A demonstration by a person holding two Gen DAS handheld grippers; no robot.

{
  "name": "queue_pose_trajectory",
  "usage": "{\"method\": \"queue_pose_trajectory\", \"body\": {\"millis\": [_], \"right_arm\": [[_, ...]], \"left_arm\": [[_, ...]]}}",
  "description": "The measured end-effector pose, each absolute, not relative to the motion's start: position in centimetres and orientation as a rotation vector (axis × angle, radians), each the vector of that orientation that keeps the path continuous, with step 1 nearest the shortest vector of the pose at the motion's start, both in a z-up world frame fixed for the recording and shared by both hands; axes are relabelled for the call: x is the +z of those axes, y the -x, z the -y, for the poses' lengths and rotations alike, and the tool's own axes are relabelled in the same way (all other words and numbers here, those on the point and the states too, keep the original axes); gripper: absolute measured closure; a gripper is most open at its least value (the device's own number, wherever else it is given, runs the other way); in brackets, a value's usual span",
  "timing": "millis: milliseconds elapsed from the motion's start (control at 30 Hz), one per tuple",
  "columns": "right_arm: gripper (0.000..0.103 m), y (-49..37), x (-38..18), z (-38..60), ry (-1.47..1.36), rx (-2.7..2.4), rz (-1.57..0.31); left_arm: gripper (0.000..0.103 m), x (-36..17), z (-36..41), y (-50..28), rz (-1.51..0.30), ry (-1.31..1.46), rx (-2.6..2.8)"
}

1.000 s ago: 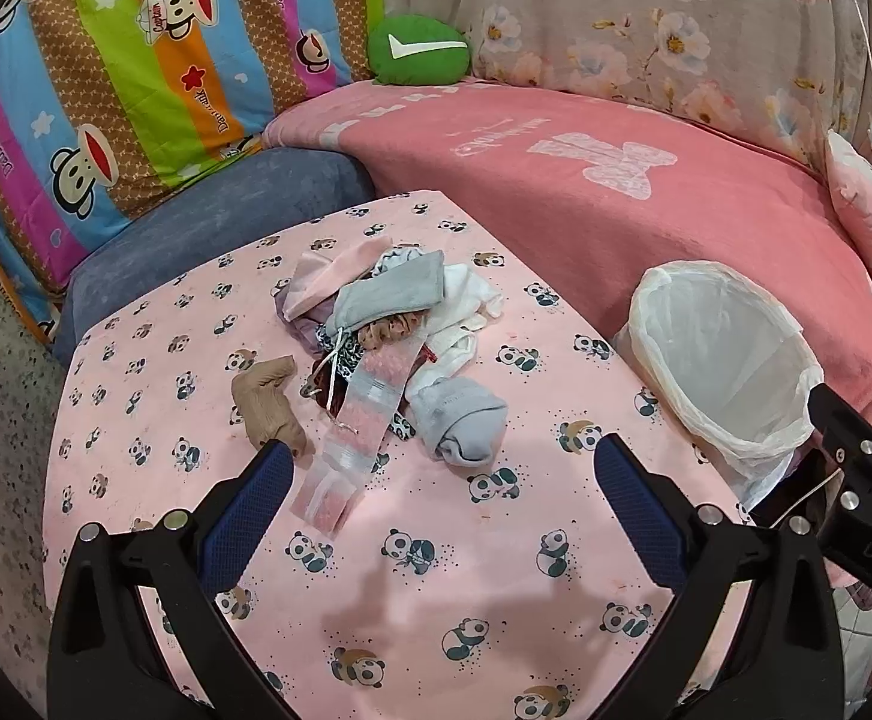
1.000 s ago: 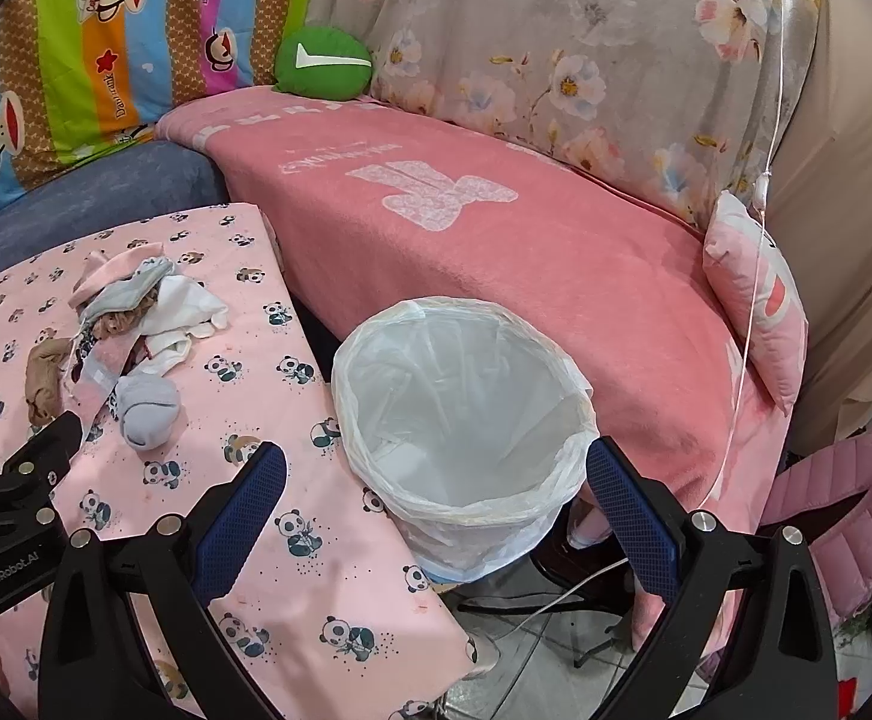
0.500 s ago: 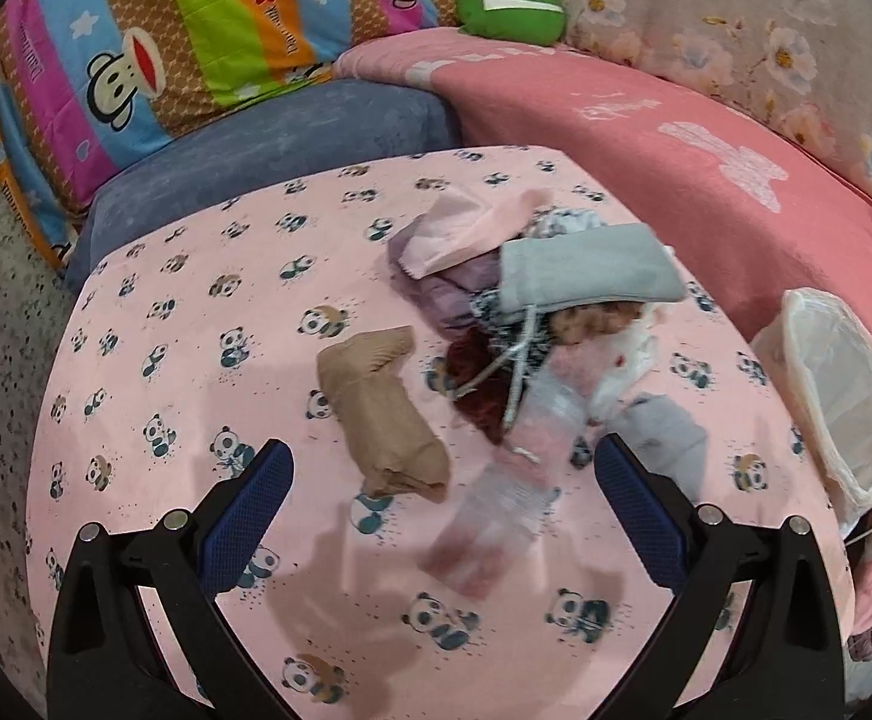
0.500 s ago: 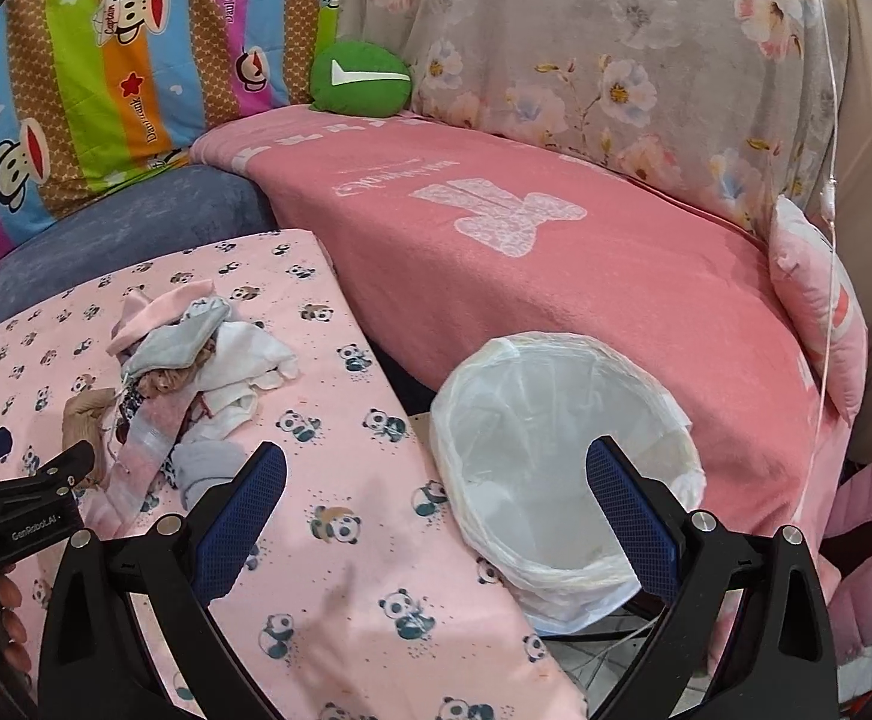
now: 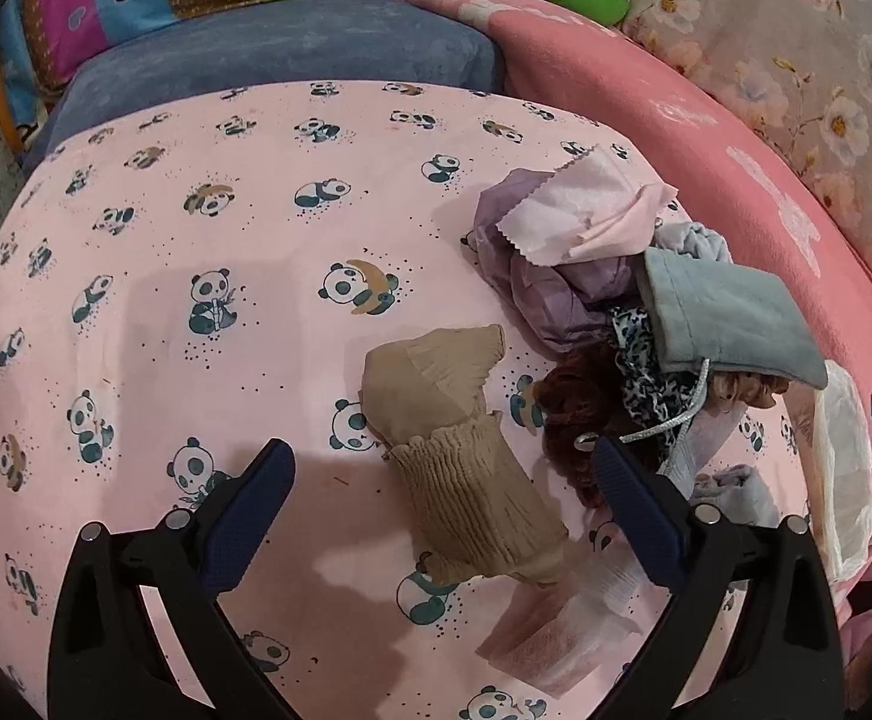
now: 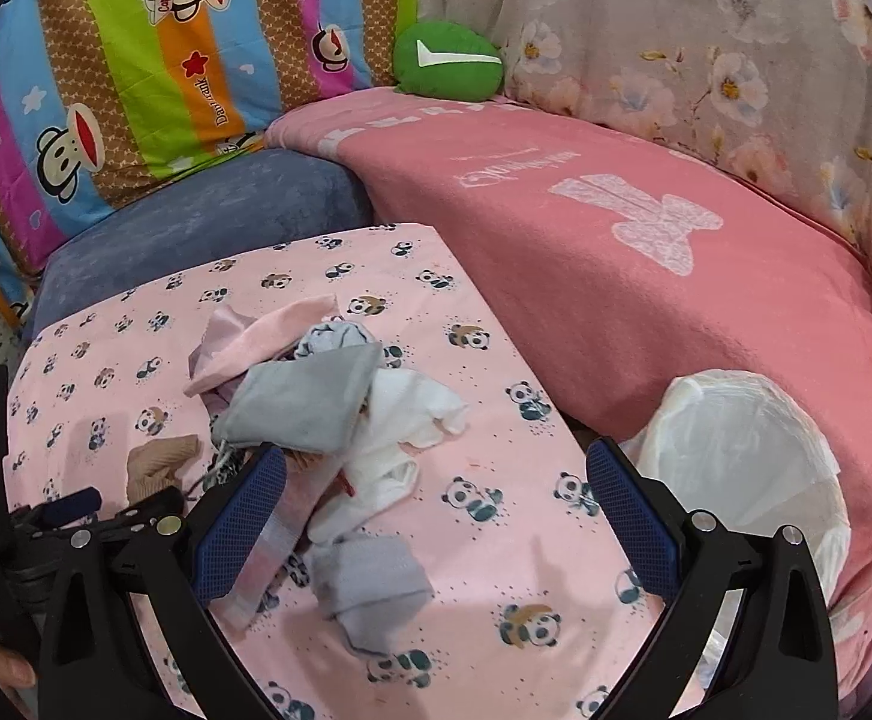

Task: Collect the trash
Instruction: 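Grasp the beige sock with the left tool while the right tool grasps the grey cloth, then carry the beige sock and grey cloth with both tools over the white bin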

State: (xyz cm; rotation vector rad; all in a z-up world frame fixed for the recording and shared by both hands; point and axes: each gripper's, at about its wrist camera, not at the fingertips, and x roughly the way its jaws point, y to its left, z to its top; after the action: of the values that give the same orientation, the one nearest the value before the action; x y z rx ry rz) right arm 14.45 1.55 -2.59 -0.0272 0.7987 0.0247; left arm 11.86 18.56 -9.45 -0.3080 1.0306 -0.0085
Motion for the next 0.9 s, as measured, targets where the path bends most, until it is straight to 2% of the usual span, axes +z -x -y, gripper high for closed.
{"method": "queue_pose_trajectory", "body": {"millis": [100,133,233,433,467,500,567,600,900], "right_arm": [[0.008,-15.8,-3.0,-2.4,-0.003,0.048,-0.811],[0.01,-16.4,-3.3,-2.7,-0.011,0.055,-0.821],[0.023,-17.7,-4.2,-3.5,-0.023,0.074,-0.856],[0.061,-18.8,-6.0,-4.9,-0.019,0.131,-0.922],[0.072,-18.8,-6.4,-5.0,-0.021,0.142,-0.932],[0.08,-18.8,-6.5,-5.0,-0.024,0.148,-0.939],[0.087,-18.6,-6.6,-5.1,-0.031,0.155,-0.942],[0.096,-18.4,-6.5,-5.1,-0.034,0.159,-0.939],[0.097,-16.2,-1.6,-3.8,-0.045,0.175,-0.829]], "left_arm": [[0.021,-9.7,-18.9,-11.8,-1.041,0.338,-0.036],[0.029,-9.7,-18.9,-11.8,-1.045,0.344,-0.05],[0.04,-10.0,-19.1,-11.9,-1.058,0.366,-0.083],[0.069,-10.2,-19.4,-11.9,-1.068,0.367,-0.121],[0.074,-10.1,-19.4,-11.9,-1.067,0.366,-0.122],[0.076,-10.0,-19.4,-12.0,-1.064,0.365,-0.121],[0.082,-9.6,-19.5,-12.0,-1.056,0.359,-0.119],[0.084,-9.3,-19.5,-11.9,-1.052,0.358,-0.117],[0.086,-4.0,-18.4,-11.6,-0.95,0.307,-0.137]]}}
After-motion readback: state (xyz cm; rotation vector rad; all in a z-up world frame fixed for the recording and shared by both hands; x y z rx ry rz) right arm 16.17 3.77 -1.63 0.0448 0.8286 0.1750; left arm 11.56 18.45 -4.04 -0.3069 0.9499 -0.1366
